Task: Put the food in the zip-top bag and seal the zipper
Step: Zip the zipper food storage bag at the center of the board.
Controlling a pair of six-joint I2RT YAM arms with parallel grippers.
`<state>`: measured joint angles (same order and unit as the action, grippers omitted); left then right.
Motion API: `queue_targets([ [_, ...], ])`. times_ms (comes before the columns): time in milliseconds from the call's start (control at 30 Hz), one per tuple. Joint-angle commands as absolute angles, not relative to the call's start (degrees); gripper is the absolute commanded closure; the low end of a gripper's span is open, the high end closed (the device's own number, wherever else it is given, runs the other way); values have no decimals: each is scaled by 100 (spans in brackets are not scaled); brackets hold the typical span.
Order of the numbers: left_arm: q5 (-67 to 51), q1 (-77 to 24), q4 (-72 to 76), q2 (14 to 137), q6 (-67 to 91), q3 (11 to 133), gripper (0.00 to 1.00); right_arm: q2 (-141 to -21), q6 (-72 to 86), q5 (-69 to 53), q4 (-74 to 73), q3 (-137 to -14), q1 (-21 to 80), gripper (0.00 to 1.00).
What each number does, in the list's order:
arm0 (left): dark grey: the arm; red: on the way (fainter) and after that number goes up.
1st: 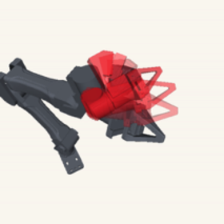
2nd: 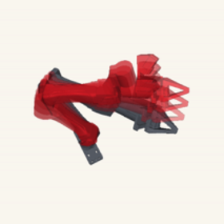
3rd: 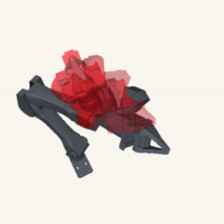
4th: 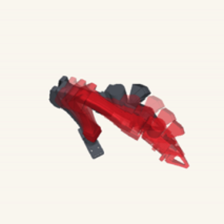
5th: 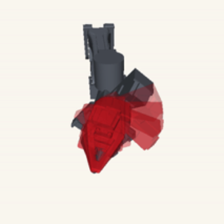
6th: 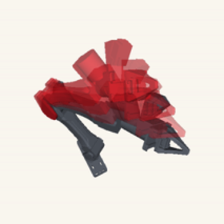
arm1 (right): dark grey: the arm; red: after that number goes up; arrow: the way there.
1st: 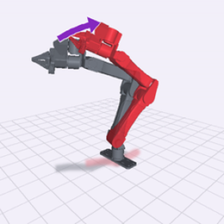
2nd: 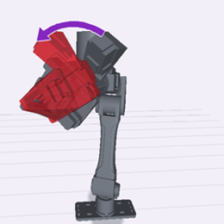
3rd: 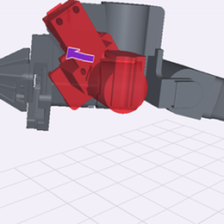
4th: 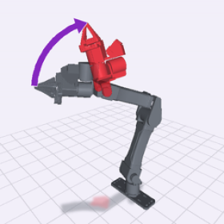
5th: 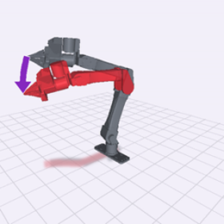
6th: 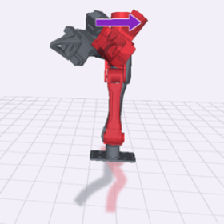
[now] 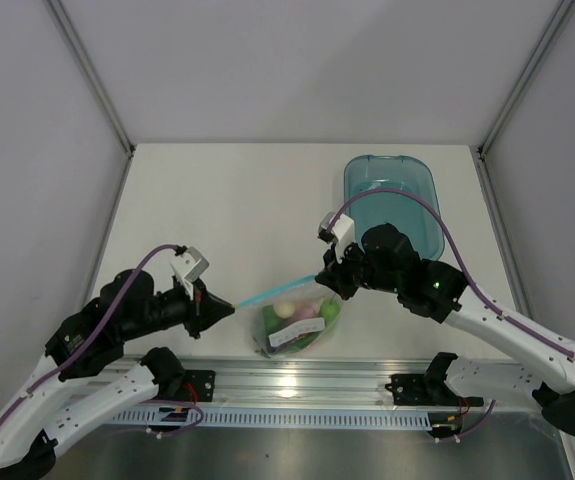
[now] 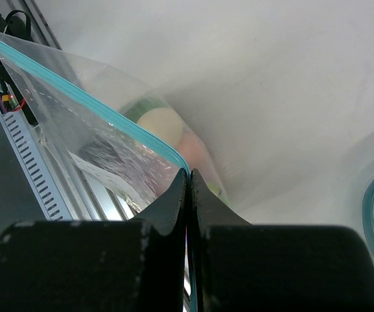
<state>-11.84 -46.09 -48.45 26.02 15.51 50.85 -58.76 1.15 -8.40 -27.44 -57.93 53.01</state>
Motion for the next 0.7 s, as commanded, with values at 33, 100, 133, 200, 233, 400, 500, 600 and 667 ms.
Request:
queue_targets([
  [33,-1028,-4579,-5010,2505,1591,5326,99,-5766,114,-650,-2848,-5722,5186,100],
  [100,-1011,-4570,-4966,2487,1608,5317,99,-5774,114,-659,-2830,-5713,5194,100],
  [133,-1011,-4579,-4940,2496,1626,5300,98,-5774,114,-659,-2813,-5713,5194,100],
  [200,-941,-4570,-4887,2496,1670,5265,93,-5792,114,-668,-2804,-5713,5194,100],
  [233,-940,-4570,-4861,2487,1687,5256,94,-5801,106,-677,-2804,-5722,5194,100],
  [400,-879,-4570,-4843,2496,1679,5247,97,-5810,97,-659,-2821,-5739,5194,100],
  [500,-870,-4570,-4904,2487,1661,5273,99,-5818,88,-624,-2813,-5730,5194,100],
  [600,-853,-4579,-5001,2470,1661,5343,100,-5818,88,-589,-2804,-5722,5194,100],
  [667,-844,-4570,-5071,2443,1661,5361,99,-5818,79,-580,-2804,-5730,5194,100],
])
